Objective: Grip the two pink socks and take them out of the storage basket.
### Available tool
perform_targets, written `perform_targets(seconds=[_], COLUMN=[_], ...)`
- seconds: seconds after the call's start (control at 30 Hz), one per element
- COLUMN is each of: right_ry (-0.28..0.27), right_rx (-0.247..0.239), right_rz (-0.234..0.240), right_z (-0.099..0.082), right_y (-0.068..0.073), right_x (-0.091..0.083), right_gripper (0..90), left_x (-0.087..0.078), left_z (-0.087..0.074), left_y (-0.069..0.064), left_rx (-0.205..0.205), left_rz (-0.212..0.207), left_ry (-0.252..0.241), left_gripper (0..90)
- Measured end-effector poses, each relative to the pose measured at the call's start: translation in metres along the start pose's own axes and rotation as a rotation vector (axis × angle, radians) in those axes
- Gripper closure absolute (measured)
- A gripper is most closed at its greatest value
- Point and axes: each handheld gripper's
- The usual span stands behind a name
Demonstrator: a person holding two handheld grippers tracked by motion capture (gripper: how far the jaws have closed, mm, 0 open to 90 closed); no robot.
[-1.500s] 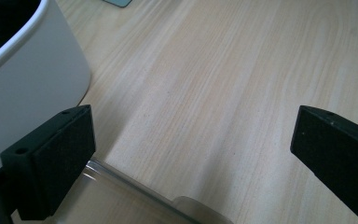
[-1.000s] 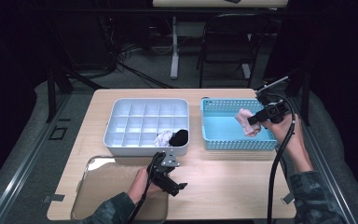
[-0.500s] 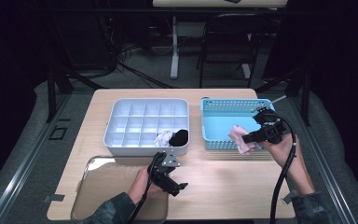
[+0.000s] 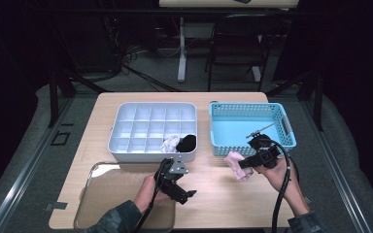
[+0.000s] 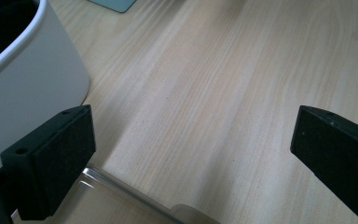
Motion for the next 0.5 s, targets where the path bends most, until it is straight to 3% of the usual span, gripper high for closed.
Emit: perform_targets(seconds=[0.3, 0.5], right_ry=[0.010, 0.049], right_rx=[0.008, -0.005], right_rz=[0.038, 0.037], right_z=[0.000, 0.002], right_y=[0.021, 0.024], right_x=[0.026, 0.043], right_gripper=[74.9, 71.5], left_x=[0.003, 0.008], left_z=[0.002, 0.004], left_y=[-0.003, -0.004], left_rx=[0.011, 0.013], left_rz=[0.010, 0.003], left_ry=[0.004, 0.008], left_gripper=[0.0, 0.0])
Point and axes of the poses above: each handheld gripper's, and its own axes: x roughly forward along the jaws, z roughly out of its top, y roughly to its left, and after that the axes turned 5 degrees about -z, right-handed
